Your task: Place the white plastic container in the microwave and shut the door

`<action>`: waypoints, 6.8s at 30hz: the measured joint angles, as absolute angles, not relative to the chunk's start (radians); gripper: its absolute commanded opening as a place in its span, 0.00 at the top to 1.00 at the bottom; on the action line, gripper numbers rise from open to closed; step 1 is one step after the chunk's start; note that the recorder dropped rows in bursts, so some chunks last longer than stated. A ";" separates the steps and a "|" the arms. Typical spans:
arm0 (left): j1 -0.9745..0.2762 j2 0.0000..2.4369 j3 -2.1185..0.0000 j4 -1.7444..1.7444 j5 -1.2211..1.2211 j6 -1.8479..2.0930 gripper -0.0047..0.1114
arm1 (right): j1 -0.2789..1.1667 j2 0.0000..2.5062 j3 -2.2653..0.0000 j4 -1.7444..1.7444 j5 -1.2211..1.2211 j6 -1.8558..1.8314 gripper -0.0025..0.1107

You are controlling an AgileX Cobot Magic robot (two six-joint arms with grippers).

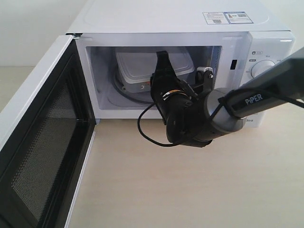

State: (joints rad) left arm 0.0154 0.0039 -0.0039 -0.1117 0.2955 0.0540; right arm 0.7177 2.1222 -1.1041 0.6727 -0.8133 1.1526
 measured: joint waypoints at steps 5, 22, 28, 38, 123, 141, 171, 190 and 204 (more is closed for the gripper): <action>0.015 0.004 -0.004 -0.112 0.295 0.054 0.92 | 0.718 2.122 -1.104 0.673 -0.813 1.153 0.98; 0.015 0.004 -0.004 -0.112 0.295 0.054 0.92 | 0.718 2.122 -1.104 0.671 -0.822 1.230 0.43; 0.015 0.004 -0.004 -0.112 0.295 0.054 0.92 | 0.718 2.122 -1.105 0.671 -0.816 1.234 0.43; 0.015 0.004 -0.004 -0.112 0.295 0.054 0.92 | 0.718 2.122 -1.105 0.602 -0.818 1.234 0.43; 0.015 0.004 -0.004 -0.112 0.295 0.054 0.92 | 0.718 2.058 -0.888 -0.061 -0.921 0.309 0.98; 0.015 0.004 -0.004 -0.112 0.295 0.054 0.92 | 0.718 2.102 -0.970 0.223 -0.872 0.089 0.98; 0.015 0.004 -0.004 -0.112 0.295 0.054 0.92 | 0.697 2.175 -1.125 0.307 -0.726 0.075 0.98; 0.015 0.004 -0.004 -0.112 0.295 0.054 0.92 | 0.675 2.176 -1.155 0.307 -0.694 0.056 0.98; 0.015 0.004 -0.004 -0.112 0.295 0.054 0.92 | 0.756 2.110 -1.018 0.307 -0.721 -0.006 0.98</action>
State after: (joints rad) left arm 0.0154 0.0039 -0.0039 -0.1117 0.2955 0.0540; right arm 0.7556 2.1099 -1.0181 0.3067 -0.7211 -0.0056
